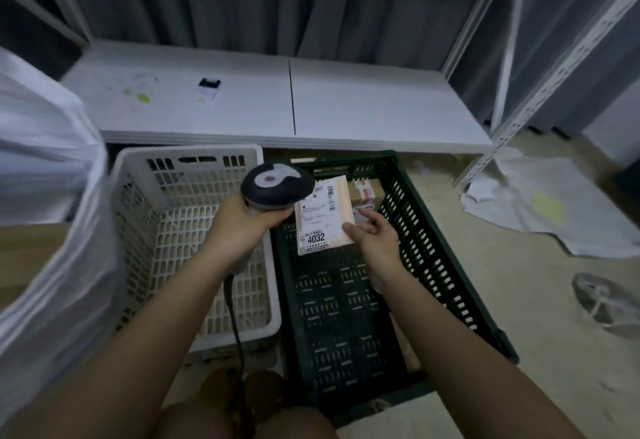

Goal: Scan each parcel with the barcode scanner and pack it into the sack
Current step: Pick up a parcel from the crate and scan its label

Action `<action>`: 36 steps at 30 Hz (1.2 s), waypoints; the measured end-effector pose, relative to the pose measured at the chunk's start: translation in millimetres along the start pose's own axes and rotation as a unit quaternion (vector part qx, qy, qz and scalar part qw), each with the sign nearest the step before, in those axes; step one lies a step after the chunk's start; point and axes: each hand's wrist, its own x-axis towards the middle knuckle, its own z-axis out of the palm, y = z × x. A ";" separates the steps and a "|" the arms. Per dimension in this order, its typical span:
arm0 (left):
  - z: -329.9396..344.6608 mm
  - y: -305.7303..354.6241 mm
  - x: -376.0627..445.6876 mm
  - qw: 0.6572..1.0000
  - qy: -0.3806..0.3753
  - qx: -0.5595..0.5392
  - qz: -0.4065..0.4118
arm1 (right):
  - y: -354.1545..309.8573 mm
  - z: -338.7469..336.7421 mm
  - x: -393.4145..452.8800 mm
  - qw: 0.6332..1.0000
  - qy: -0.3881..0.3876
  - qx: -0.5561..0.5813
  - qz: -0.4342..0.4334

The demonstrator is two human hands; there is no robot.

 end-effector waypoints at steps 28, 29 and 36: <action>-108.4 26.1 -103.2 0.981 0.177 -0.062 0.054 | -48.8 134.6 -150.4 0.997 -0.010 0.080 -0.001; -107.7 21.4 -101.1 0.983 0.168 -0.052 0.047 | -45.7 134.9 -147.9 0.998 -0.016 0.066 -0.003; -104.3 11.4 -84.6 0.988 0.148 -0.040 0.028 | -32.5 138.2 -126.1 0.995 -0.045 -0.083 -0.040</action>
